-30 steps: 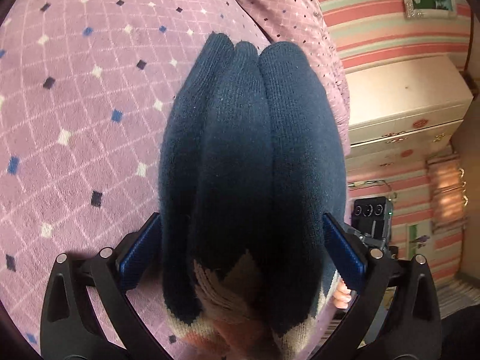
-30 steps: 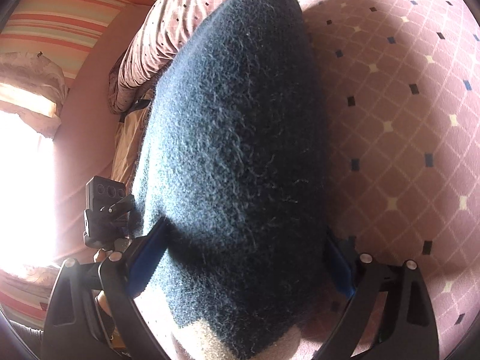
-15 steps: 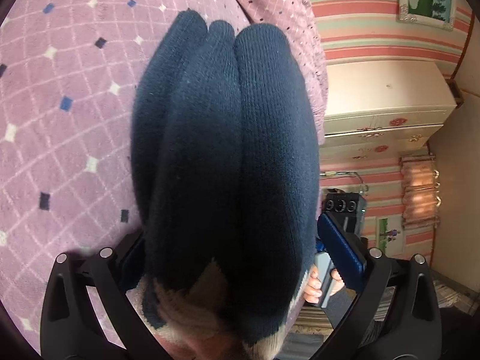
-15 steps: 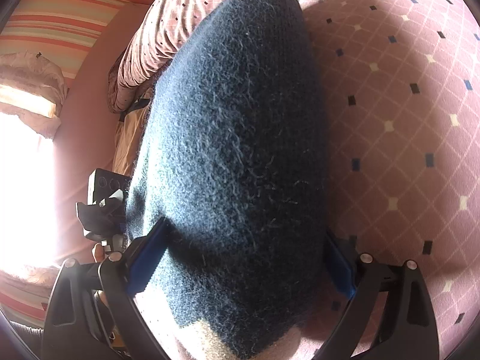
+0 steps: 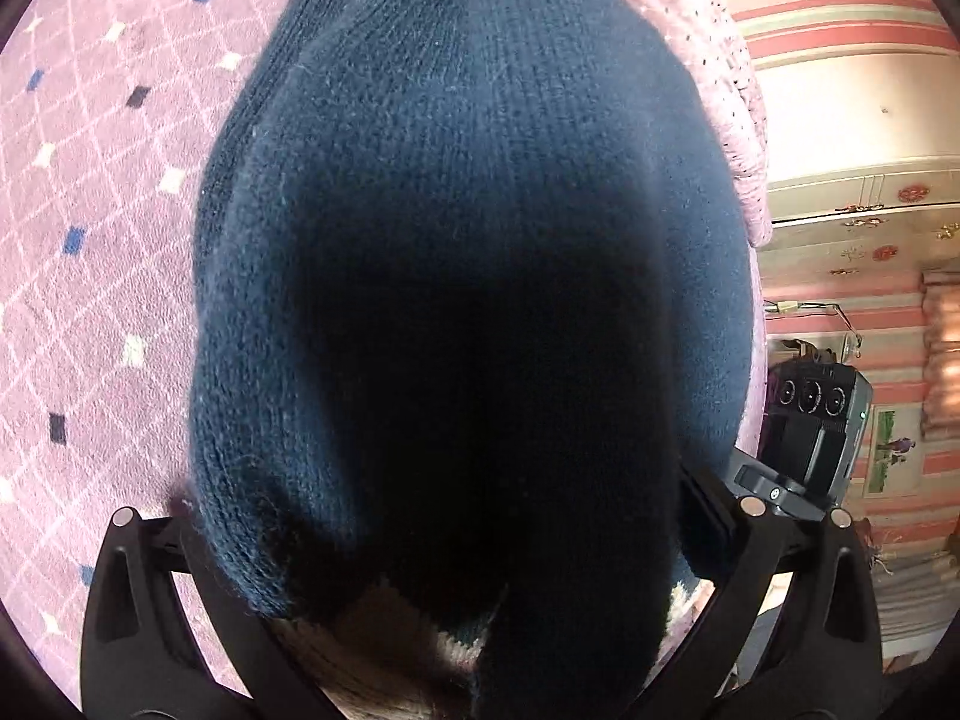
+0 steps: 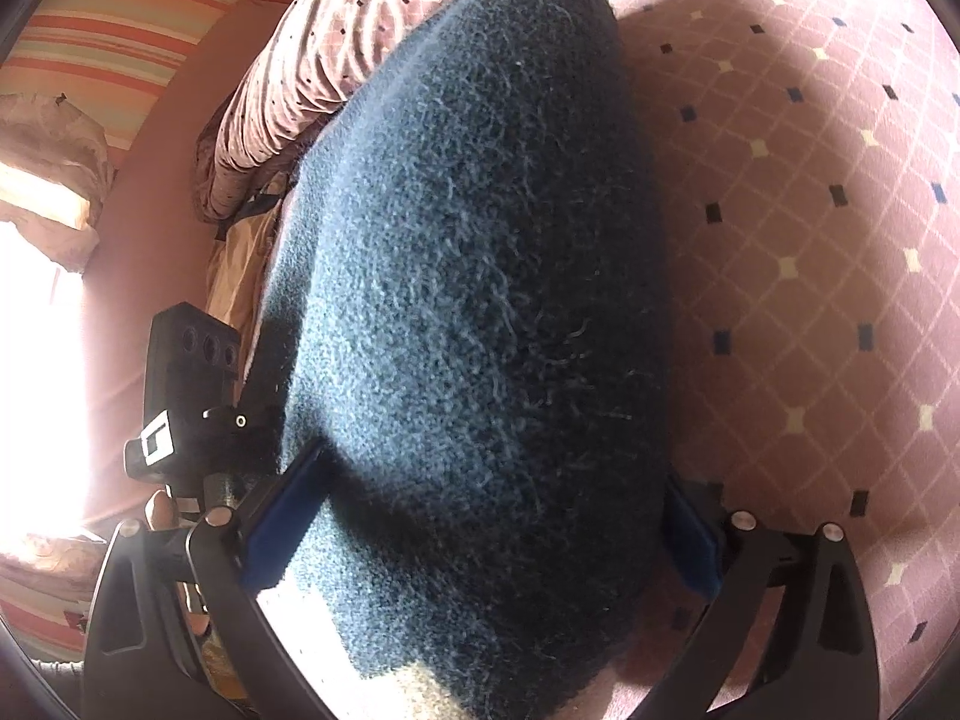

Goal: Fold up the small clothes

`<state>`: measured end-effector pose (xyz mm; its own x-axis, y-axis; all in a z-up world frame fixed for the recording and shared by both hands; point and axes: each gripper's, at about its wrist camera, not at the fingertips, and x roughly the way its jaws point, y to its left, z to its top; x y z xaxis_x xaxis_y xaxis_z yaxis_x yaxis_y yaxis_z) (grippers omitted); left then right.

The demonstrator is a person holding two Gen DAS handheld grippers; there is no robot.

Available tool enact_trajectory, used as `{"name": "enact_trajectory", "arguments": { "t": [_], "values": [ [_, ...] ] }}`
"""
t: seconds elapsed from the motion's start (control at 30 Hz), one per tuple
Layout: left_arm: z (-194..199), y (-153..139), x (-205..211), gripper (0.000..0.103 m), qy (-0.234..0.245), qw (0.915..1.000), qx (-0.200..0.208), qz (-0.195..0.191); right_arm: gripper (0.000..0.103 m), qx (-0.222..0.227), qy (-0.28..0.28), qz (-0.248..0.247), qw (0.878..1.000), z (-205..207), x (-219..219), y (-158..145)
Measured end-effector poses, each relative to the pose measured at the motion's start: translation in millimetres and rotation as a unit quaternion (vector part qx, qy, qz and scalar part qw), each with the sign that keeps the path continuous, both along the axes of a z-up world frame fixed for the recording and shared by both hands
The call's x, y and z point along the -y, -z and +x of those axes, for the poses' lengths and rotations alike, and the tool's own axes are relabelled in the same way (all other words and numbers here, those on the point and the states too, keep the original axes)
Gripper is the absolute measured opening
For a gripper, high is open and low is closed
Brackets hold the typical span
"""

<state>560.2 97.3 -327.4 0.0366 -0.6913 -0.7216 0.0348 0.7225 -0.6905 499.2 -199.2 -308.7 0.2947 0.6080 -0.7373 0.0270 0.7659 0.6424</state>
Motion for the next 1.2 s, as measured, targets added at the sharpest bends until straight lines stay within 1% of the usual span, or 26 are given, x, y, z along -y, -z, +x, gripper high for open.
{"name": "enact_trajectory", "arguments": {
  "t": [0.03,0.07,0.13,0.2,0.33,0.4,0.43,0.53,0.7,0.83,0.93,0.97,1.07,1.2],
  "values": [
    [1.9,-0.3,2.5,0.1,0.001,1.0,0.003,0.004,0.095,0.006,-0.002,-0.009,1.0,-1.1,-1.8,-2.5],
    [0.2,-3.3,3.8,0.097,0.004,0.9998,0.011,0.015,0.092,0.013,-0.003,-0.018,1.0,-3.3,-3.1,-5.2],
    [0.6,-6.1,6.8,0.091,0.003,0.9996,0.018,0.021,0.086,0.02,-0.004,-0.031,0.999,-7.0,-3.9,-8.4],
    [-3.7,-13.5,5.2,0.079,0.0,0.9992,0.034,0.023,0.079,0.027,-0.008,-0.047,0.999,-9.0,-5.5,-12.9],
    [-15.5,-26.2,9.2,0.072,-0.005,0.9964,0.071,0.047,0.071,0.052,-0.016,-0.077,0.996,-13.2,-12.8,-26.3],
    [-21.4,-35.4,13.9,0.068,-0.008,0.9932,0.094,0.067,0.067,0.066,-0.015,-0.086,0.994,-17.5,-13.7,-32.4],
    [-24.5,-40.3,15.6,0.067,-0.01,0.9914,0.106,0.076,0.066,0.072,-0.016,-0.088,0.993,-20.0,-14.1,-35.5],
    [-34.0,-48.2,20.9,0.065,-0.019,0.9897,0.116,0.081,0.064,0.09,-0.018,-0.091,0.992,-23.7,-13.2,-43.2],
    [-48.0,-68.6,41.1,0.058,-0.016,0.9843,0.138,0.109,0.062,0.11,-0.018,-0.092,0.99,-27.1,-10.1,-59.2],
    [-58.2,-82.9,70.0,0.056,-0.013,0.9827,0.143,0.116,0.061,0.119,-0.007,-0.086,0.989,-41.9,19.4,-73.6],
    [-73.5,-98.8,105.3,0.053,-0.007,0.9803,0.153,0.125,0.061,0.126,0.001,-0.094,0.988,-55.9,46.9,-86.5],
    [-81.7,-106.4,123.5,0.051,-0.003,0.9794,0.159,0.125,0.061,0.128,0.004,-0.096,0.987,-61.4,56.7,-90.2],
    [-97.2,-120.4,166.4,0.051,0.006,0.9761,0.17,0.136,0.061,0.128,0.02,-0.1,0.986,-83.9,95.6,-101.0],
    [-119.3,-126.7,223.5,0.051,0.016,0.9772,0.165,0.132,0.061,0.126,0.04,-0.117,0.984,-110.8,145.3,-111.7]
  ]
}}
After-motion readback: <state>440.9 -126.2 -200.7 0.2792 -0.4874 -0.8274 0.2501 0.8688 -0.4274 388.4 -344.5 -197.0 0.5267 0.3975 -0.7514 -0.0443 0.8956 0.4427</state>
